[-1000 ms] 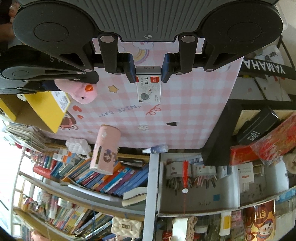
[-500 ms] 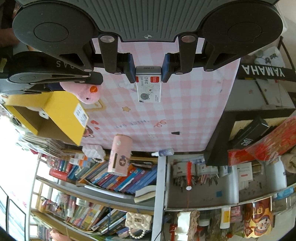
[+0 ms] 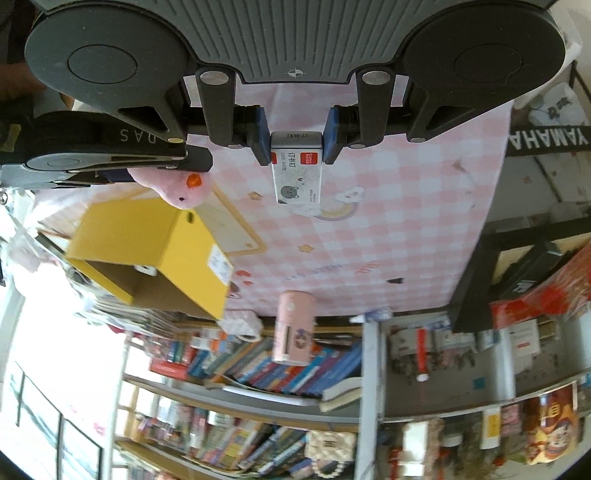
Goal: Organize objects
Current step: 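Lift the chick and white box and carry them to the yellow box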
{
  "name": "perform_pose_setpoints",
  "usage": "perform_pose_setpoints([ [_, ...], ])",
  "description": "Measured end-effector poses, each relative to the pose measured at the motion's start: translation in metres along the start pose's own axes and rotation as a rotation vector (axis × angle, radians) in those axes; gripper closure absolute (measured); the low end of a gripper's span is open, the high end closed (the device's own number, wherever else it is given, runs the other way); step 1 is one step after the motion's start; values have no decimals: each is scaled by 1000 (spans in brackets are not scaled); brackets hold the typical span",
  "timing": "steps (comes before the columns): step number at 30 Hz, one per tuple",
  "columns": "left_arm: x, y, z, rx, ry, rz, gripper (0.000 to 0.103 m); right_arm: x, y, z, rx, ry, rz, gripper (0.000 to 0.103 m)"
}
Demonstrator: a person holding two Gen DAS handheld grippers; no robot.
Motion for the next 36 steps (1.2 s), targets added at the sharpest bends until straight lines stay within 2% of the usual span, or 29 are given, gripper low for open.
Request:
perform_pose_setpoints([
  [22,9,89,45,-279,-45,208,75,-36,105,-41,-268,11,250,44],
  [28,17,108,59,-312,-44,234,75,-34,130,-43,-310,17,292,44],
  [36,44,125,73,-301,11,254,75,-10,155,-38,-318,59,280,44],
])
Point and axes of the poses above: each gripper's, at about its wrist camera, not at the fingertips, and z roughly the way its jaws point, y to its right, x to its top, the point moved 3 cm from there along z, roughly the way its jaws point, and after that the axes turned 11 degrees about -x, right-handed, at the moved point
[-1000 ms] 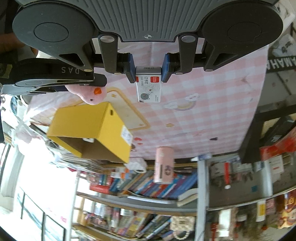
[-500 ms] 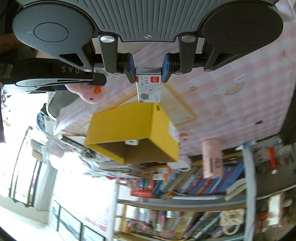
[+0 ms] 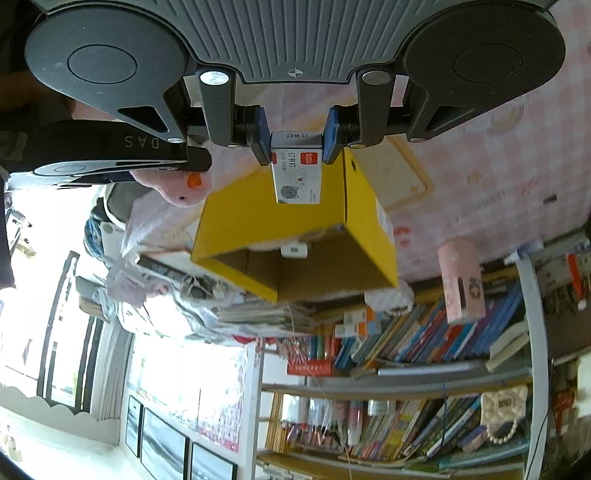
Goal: Organize objects
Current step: 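Lift the chick and white box and carry them to the yellow box, then lower the chick and white box into the yellow box and open both grippers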
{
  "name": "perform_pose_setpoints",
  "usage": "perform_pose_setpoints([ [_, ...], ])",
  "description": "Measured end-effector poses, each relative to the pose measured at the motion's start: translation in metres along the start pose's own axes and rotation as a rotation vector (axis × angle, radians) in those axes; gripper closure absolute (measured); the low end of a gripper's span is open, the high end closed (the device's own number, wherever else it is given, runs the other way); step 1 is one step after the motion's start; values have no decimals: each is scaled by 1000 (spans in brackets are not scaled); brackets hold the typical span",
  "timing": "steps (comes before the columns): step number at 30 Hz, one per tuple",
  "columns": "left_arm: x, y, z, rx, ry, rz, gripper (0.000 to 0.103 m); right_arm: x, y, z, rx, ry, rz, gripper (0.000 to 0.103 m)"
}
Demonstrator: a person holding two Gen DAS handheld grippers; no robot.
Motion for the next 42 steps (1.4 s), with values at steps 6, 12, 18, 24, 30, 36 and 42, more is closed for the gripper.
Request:
perform_pose_setpoints([
  [6,31,-3,19,33,45,14,75,43,13,11,21,63,17,44],
  [12,58,-8,47,72,75,5,75,87,24,28,44,132,2,44],
  [18,75,-9,76,109,84,-15,75,122,32,54,74,181,-31,44],
  [24,82,-12,102,159,53,-41,75,143,32,82,117,205,-87,44],
  [30,78,-16,126,187,-13,-67,75,147,22,111,168,182,-152,44],
  [36,72,-18,141,199,-64,-98,75,142,14,135,212,119,-206,44],
  [42,67,-19,146,209,-83,-123,75,139,10,149,248,60,-216,44],
])
Point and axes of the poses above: each gripper's, at about its wrist camera, not at the fingertips, and z roughly the way its jaws point, y to its right, x to its top, the point moved 3 cm from there along z, roughly the way its jaws point, and after that the axes turned 11 degrees about -x, right-handed, at the moved point
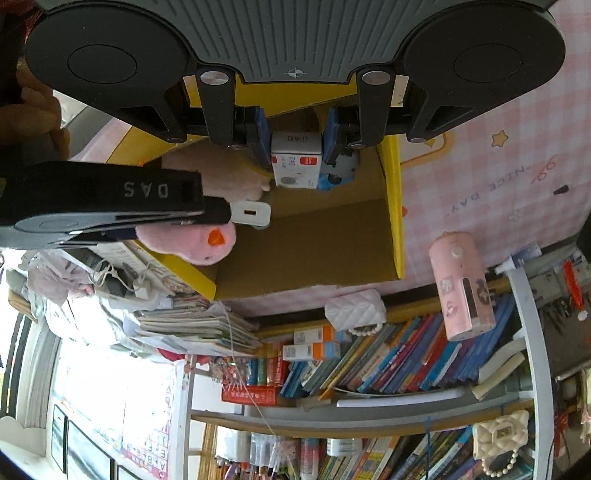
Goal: Organize objects
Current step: 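Lower the chick and white box into the yellow box and open both grippers, then lift both open grippers out of the box and back away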
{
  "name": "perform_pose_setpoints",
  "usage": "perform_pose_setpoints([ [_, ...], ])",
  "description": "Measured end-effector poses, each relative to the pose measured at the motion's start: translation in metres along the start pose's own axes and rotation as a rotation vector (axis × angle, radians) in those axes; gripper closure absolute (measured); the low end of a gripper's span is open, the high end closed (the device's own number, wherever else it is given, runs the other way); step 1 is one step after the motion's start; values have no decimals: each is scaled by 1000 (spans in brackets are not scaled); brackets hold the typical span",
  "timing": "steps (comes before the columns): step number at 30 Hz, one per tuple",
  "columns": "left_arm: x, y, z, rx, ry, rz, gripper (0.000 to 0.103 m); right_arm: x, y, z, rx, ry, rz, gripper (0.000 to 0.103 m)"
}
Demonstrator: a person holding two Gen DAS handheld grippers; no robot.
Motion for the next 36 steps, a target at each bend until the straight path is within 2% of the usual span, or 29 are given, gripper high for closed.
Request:
perform_pose_setpoints([
  [9,-1,1,-3,15,17,-19,74,-15,-2,21,46,-138,8,48],
  [13,-2,-1,-4,23,26,-37,71,-16,-3,21,53,-141,6,47],
  [16,-3,-2,-6,42,35,-45,65,-17,-3,20,53,-142,-3,47],
  [21,-4,-2,-16,59,71,-72,55,-17,-2,15,49,-122,-2,45],
  [23,-4,-1,-23,71,106,-80,50,-17,-3,12,45,-109,-2,42],
  [25,-4,-2,-32,92,152,-90,45,-18,-5,9,44,-92,-3,34],
  [28,-6,-4,-48,139,221,-116,38,-18,-8,3,32,-55,-7,30],
  [36,-17,-20,-80,245,286,-182,35,-12,-13,-21,-21,71,21,28],
])
Point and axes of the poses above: each gripper's, at about its wrist camera, not at the fingertips, and z roughly the way its jaws point, y to its right, x to its top, the point moved 3 cm from there along z, roughly the way its jaws point, and after that the axes turned 11 degrees about -x, right-handed, at the moved point
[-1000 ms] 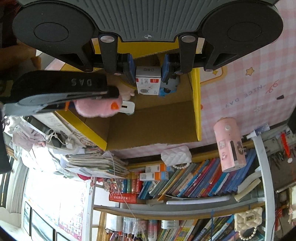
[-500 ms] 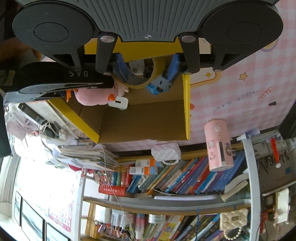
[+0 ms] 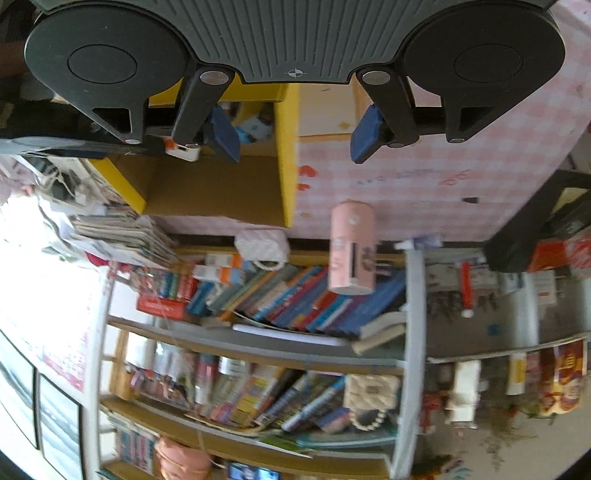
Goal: Organize objects
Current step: 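Lift both open grippers out of the box and back away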
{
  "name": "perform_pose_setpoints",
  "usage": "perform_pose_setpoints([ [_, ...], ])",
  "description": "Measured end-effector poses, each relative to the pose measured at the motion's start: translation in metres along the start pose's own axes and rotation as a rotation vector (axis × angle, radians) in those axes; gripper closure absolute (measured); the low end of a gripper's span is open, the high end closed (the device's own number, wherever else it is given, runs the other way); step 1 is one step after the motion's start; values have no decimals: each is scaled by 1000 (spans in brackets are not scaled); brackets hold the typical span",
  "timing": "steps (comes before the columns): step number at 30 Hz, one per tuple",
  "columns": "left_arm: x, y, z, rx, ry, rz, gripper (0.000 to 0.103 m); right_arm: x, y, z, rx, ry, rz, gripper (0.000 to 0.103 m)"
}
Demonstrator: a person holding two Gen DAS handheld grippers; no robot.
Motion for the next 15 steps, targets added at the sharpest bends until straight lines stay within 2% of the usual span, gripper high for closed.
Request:
perform_pose_setpoints([
  [6,-5,-23,-22,51,-4,-26,29,3,-9,-29,-38,70,61,26],
  [11,-14,-43,-45,91,-6,-62,23,-3,-33,-55,-10,74,24,22],
  [15,-25,-58,-61,116,-33,-88,18,-18,-58,-71,24,38,-26,19],
])
Point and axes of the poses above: each gripper's, at about its wrist camera, not at the fingertips, and z roughly the way its jaws point, y to its right, x to its top, the point moved 3 cm from there along z, roughly the way its jaws point, and after that the axes turned 11 degrees about -x, right-handed, at the moved point
